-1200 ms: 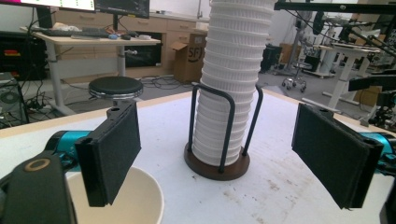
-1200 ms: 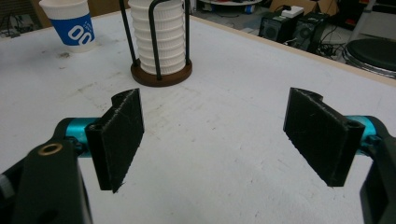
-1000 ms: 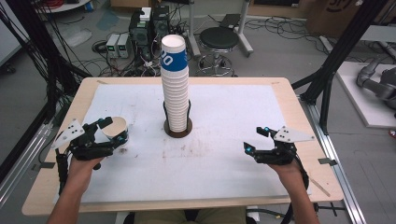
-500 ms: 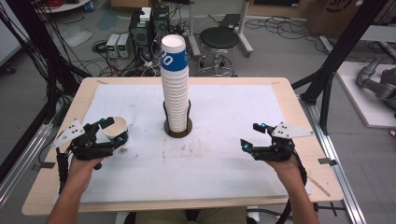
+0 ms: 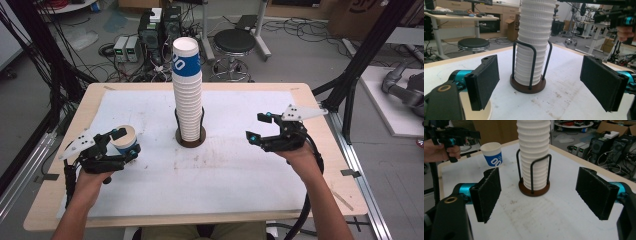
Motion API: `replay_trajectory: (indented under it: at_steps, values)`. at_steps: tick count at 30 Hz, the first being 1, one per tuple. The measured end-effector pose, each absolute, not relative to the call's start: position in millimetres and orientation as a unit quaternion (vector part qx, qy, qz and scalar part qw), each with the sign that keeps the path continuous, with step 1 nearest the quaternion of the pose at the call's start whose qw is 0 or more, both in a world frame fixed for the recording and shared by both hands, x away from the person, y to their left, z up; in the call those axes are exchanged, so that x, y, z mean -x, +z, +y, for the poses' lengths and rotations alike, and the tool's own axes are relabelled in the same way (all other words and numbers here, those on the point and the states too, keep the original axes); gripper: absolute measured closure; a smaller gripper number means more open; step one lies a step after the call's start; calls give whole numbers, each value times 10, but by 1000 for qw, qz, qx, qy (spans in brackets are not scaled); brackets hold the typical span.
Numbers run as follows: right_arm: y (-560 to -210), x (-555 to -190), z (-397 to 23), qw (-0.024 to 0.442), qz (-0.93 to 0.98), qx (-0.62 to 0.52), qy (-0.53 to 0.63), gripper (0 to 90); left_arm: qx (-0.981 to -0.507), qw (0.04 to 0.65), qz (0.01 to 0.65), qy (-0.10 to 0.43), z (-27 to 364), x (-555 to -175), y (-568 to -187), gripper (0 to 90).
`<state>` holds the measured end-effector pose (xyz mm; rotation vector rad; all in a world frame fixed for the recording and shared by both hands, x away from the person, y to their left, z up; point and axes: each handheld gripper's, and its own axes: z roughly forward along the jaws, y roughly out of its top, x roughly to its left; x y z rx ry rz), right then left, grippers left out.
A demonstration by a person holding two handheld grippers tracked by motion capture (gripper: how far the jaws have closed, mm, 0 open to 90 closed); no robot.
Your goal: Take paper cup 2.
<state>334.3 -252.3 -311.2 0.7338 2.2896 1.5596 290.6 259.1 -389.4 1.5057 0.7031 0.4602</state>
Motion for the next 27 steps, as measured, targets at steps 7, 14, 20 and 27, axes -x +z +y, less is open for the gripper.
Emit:
replay_trajectory:
  at_steps: [7,14,20,27]
  values:
    - [-2725,-3494,-2246,125,796,-223,548,208,-664,659,300,186,2526,-2905,-3913,159]
    - [-2387,-3687,-1937,122,804,-202,546,208,-667,661,290,185,2467,-2898,-3915,159]
    - [-2184,-3818,-1770,124,804,-198,547,208,-666,667,282,181,2431,-2895,-3916,159]
    - [-2049,-3965,-1652,128,804,-205,544,208,-668,667,276,181,2402,-2894,-3917,158]
